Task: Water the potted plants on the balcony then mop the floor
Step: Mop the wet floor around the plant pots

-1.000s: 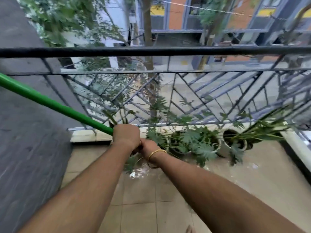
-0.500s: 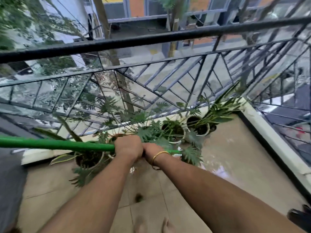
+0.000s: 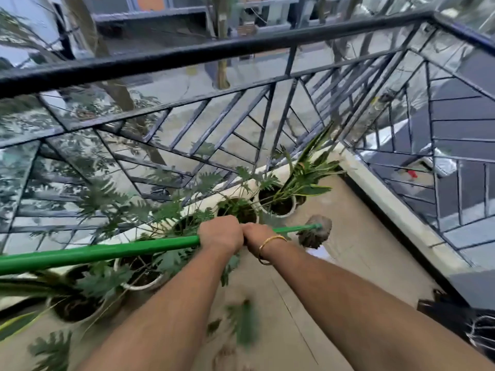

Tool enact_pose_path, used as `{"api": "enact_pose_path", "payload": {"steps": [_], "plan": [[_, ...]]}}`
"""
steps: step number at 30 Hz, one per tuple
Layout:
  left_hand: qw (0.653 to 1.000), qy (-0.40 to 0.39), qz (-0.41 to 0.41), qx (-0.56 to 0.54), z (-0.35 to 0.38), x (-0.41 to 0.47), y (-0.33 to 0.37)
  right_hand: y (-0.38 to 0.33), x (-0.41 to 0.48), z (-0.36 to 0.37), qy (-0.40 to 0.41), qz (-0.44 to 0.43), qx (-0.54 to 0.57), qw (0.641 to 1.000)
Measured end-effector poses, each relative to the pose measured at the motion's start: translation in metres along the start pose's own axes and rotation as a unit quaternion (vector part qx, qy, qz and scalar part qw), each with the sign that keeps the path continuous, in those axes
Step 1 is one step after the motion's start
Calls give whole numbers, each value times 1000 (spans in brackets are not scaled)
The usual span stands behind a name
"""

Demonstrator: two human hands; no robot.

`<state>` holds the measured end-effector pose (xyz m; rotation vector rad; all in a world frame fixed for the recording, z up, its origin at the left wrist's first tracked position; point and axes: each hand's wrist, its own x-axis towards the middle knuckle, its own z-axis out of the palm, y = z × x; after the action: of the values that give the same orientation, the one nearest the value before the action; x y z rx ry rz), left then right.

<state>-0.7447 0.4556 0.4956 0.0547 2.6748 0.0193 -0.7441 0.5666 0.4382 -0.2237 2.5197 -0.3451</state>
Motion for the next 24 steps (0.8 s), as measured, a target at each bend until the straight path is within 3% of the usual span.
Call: {"api": "enact_pose_path", "payload": {"steps": [11,17,22,24], "plan": [[999,-34,17,-38,54,70,82,98,53,28,13,48,-27,998],[991,-110,20,-74,117,114,128,162,97,73,-35,148,138,979],[978,-182,58,-88,145,148,158,211,126,89,4,275,290,917],[972,-203,74,-91,150,161,175,223,126,88,9,341,407,847]]}}
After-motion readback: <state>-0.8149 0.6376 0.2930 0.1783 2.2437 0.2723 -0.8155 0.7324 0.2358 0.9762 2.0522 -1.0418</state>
